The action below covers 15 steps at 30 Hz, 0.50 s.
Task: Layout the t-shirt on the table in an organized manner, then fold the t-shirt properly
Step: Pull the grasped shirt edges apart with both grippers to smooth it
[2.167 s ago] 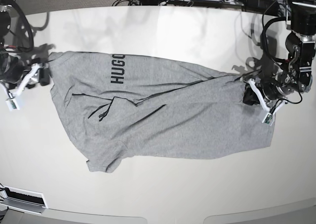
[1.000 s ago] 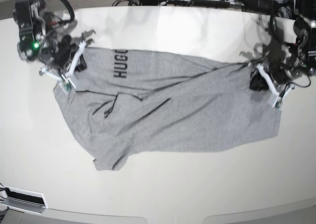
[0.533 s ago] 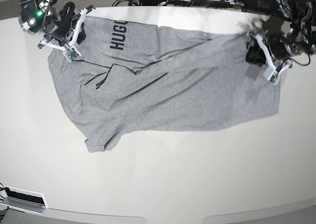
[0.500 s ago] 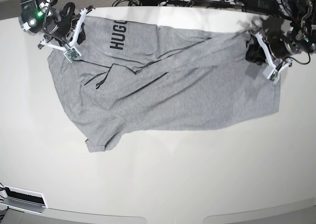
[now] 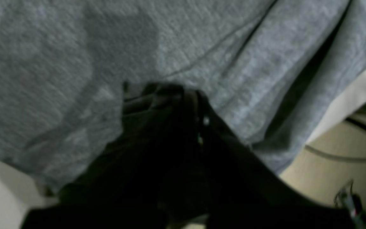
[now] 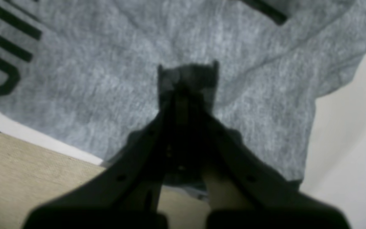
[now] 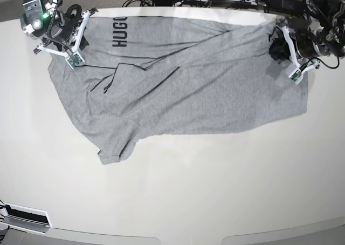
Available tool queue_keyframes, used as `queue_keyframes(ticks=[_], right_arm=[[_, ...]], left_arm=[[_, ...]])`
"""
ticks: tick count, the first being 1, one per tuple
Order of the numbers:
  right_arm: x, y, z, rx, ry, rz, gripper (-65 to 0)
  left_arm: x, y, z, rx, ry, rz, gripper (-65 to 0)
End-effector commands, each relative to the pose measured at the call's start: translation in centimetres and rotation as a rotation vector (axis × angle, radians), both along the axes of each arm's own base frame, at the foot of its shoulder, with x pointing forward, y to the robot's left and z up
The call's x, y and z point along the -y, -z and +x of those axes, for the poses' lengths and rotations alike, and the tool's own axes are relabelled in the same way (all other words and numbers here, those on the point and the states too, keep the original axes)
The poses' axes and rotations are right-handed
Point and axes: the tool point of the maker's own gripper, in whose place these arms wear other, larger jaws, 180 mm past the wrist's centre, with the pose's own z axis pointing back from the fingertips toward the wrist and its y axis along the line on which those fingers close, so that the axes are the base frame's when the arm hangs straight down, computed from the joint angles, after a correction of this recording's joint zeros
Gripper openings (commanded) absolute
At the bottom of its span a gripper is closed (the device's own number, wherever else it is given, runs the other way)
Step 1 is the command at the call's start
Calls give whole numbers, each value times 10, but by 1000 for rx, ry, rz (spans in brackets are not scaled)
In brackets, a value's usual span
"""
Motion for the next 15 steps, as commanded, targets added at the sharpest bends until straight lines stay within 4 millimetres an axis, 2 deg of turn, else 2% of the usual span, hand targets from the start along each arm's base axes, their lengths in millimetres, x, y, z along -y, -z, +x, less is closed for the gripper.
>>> queue_keyframes(ticks=[1, 10, 15], right_arm=[[24, -2, -12, -57, 2, -100, -650], [27, -4, -16, -79, 6, -122, -650], [18, -19, 0, -15, -15, -109, -650]], left_arm=[[-19, 2, -11, -53, 31, 95, -650], [-34, -4, -10, -61, 28, 158, -650], [-35, -17, -1, -35, 38, 144, -650]])
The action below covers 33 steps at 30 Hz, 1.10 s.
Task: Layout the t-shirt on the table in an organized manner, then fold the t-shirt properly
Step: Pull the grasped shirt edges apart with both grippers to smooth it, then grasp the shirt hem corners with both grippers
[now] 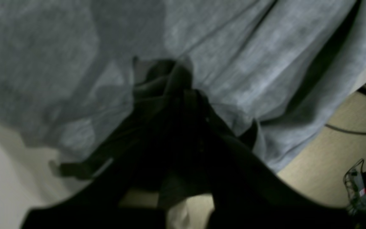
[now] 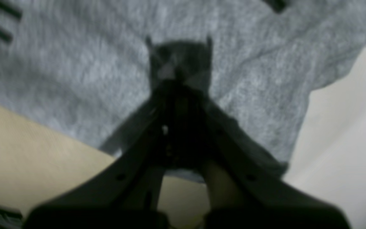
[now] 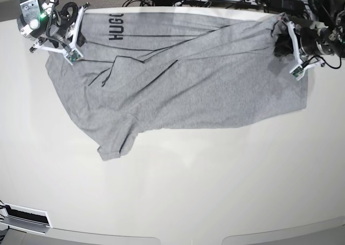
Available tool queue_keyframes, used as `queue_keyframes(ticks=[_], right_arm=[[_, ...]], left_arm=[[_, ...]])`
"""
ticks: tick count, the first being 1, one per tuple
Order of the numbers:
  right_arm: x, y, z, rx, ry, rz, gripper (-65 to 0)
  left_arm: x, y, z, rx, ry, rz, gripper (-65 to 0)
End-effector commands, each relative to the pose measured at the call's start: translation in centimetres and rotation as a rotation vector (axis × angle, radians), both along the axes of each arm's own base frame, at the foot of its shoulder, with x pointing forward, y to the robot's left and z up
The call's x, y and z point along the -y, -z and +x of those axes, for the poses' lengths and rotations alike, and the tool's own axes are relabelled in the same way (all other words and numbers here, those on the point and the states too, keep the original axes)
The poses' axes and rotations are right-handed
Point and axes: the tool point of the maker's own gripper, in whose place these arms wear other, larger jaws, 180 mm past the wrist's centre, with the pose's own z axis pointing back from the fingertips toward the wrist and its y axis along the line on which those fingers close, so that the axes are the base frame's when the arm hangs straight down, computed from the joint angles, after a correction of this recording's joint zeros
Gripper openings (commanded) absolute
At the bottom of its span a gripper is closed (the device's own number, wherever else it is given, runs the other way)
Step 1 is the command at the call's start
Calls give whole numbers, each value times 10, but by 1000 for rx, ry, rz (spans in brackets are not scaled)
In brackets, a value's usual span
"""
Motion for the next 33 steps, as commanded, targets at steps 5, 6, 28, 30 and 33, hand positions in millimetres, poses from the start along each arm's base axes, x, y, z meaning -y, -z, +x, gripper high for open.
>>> queue_keyframes(ticks=[5, 6, 28, 30, 33], right_arm=[[1, -26, 23, 97, -18, -32, -650], [0, -29, 27, 110, -19, -32, -650], [-6, -47, 44, 185, -10, -24, -650], [-7, -47, 45, 188, -11, -22, -650], [-7, -47, 44, 188, -11, -22, -650]], left_arm=[[-2, -19, 15, 40, 20, -4, -650], [0, -21, 17, 48, 25, -8, -650], [-159, -87, 115, 439, -867, -297, -650], [-166, -74, 113, 418, -919, -359, -644], [-172, -51, 109, 368, -1005, -409, -382]])
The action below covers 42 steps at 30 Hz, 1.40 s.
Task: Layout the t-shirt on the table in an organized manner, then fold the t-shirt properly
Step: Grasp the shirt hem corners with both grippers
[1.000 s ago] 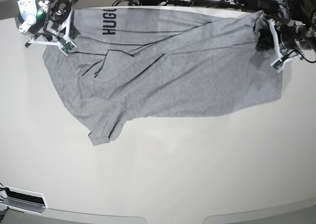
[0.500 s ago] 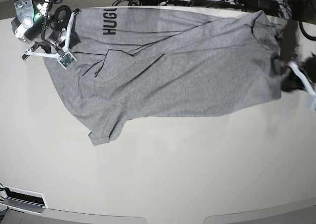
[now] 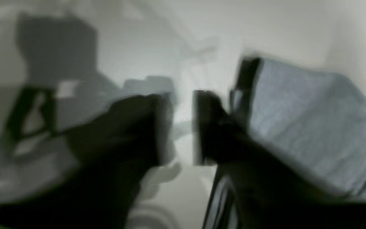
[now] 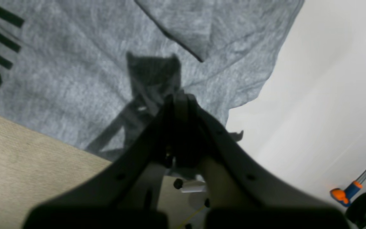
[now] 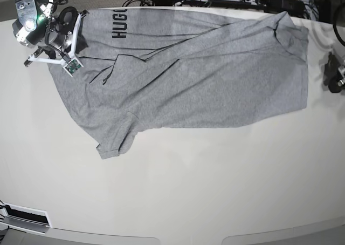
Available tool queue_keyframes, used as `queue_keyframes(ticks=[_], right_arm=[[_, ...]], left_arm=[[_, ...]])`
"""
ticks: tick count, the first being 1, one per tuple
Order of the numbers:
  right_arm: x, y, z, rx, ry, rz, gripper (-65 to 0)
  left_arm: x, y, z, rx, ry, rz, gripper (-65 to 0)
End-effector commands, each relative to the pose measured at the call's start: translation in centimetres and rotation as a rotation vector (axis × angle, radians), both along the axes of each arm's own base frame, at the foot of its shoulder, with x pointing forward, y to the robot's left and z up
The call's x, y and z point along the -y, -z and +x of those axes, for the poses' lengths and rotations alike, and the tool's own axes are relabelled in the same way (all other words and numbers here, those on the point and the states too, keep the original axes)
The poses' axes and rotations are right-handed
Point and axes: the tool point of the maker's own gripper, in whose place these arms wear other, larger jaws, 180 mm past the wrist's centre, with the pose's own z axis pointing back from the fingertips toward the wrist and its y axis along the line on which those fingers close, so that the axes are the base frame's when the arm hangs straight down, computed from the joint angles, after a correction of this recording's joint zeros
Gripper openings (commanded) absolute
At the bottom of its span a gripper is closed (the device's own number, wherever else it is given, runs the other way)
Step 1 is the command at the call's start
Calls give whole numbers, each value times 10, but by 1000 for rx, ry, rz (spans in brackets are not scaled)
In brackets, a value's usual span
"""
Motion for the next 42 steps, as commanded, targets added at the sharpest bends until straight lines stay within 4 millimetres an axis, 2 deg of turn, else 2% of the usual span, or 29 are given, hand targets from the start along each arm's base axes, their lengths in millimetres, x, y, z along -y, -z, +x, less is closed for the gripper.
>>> queue_keyframes(ticks=[1, 2, 5, 11, 15, 17, 21, 25, 29, 30, 32, 35, 36, 39, 42], right_arm=[[3, -6, 6, 28, -4, -10, -650], [3, -6, 6, 28, -4, -9, -650], [3, -6, 6, 28, -4, -9, -650], [2, -7, 8, 41, -8, -1, -650], [1, -7, 9, 44, -9, 1, -650], [0, -8, 10, 53, -12, 7, -650], [-1, -8, 12, 61, -14, 12, -650], [-1, -8, 12, 62, -15, 13, -650], [-1, -9, 13, 65, -14, 14, -650], [-2, -9, 14, 68, -16, 16, -650], [-2, -9, 15, 73, -17, 19, -650], [-3, -9, 15, 74, -17, 20, -650], [-3, -9, 15, 79, -19, 23, -650], [-4, -10, 16, 83, -20, 29, -650], [-4, -10, 17, 85, -20, 30, -650]], left_arm=[[-12, -10, 9, 38, -32, 0, -320], [-11, -2, 8, 31, -58, -23, -296], [-1, 20, 2, -9, -98, -86, -294], [49, 53, -6, -96, 17, -152, -294], [80, 67, 1, -103, 74, -172, -294], [89, 69, 13, -79, 101, -141, -294], [95, 56, 54, 3, 146, -65, -294], [106, 35, 92, 78, 168, -67, -294], [119, 22, 115, 110, 193, -88, -295], [123, 18, 119, 120, 212, -93, -311], [130, 8, 124, 159, 272, -103, -397], [131, -8, 133, 187, 288, -136, -616], [131, -13, 134, 187, 293, -153, -650], [124, -37, 142, 213, 308, -173, -650], [109, -57, 145, 247, 311, -146, -650]])
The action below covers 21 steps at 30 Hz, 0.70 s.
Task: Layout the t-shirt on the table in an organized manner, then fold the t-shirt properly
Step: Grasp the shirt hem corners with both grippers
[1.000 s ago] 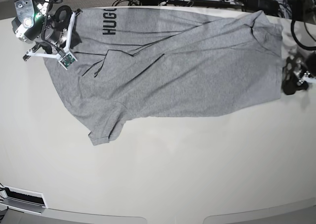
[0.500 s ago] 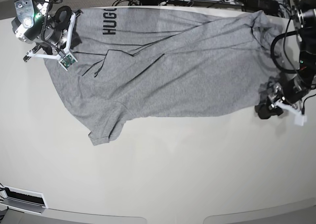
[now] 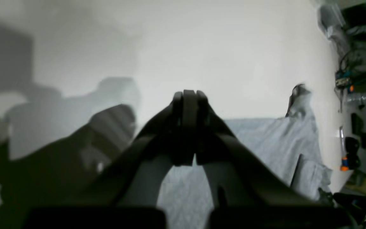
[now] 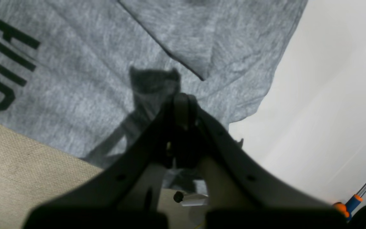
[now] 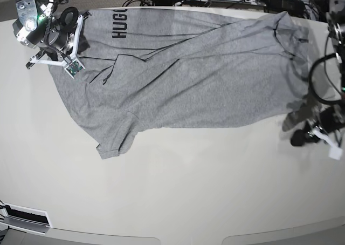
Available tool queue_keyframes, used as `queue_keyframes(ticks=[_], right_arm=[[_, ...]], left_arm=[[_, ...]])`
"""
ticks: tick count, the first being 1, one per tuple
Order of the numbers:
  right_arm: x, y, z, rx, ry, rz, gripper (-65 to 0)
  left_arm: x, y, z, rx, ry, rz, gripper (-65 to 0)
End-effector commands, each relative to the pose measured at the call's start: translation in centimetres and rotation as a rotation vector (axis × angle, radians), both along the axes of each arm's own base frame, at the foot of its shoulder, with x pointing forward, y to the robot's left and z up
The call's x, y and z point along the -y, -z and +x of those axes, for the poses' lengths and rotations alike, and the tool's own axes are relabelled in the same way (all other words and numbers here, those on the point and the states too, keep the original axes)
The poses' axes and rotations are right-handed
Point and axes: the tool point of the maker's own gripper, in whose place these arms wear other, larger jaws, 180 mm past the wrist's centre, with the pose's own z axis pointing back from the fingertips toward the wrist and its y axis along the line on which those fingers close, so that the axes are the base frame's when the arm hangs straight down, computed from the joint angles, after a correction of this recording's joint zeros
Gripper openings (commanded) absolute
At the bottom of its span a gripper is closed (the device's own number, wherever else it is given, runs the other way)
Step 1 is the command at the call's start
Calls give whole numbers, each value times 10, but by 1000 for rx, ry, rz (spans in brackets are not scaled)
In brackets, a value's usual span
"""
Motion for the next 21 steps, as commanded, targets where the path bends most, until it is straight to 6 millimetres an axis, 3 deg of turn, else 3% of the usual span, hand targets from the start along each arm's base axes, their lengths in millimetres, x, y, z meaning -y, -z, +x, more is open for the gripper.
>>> queue_keyframes(ticks=[1, 5, 10, 15, 21], right_arm=[[2, -7, 7, 32, -6, -4, -650], [2, -7, 7, 32, -6, -4, -650], [0, -8, 9, 47, -10, 10, -650], [0, -8, 9, 47, -11, 9, -650], [-2, -9, 11, 59, -14, 17, -650]], left_arm=[[-15, -21, 9, 54, -9, 26, -650], [-30, -22, -2, 11, 2, 65, -650], [-42, -3, -30, -76, 11, 92, -644], [-55, 21, -68, -158, -80, 32, -296], [-63, 54, -122, -235, -179, -26, -277]])
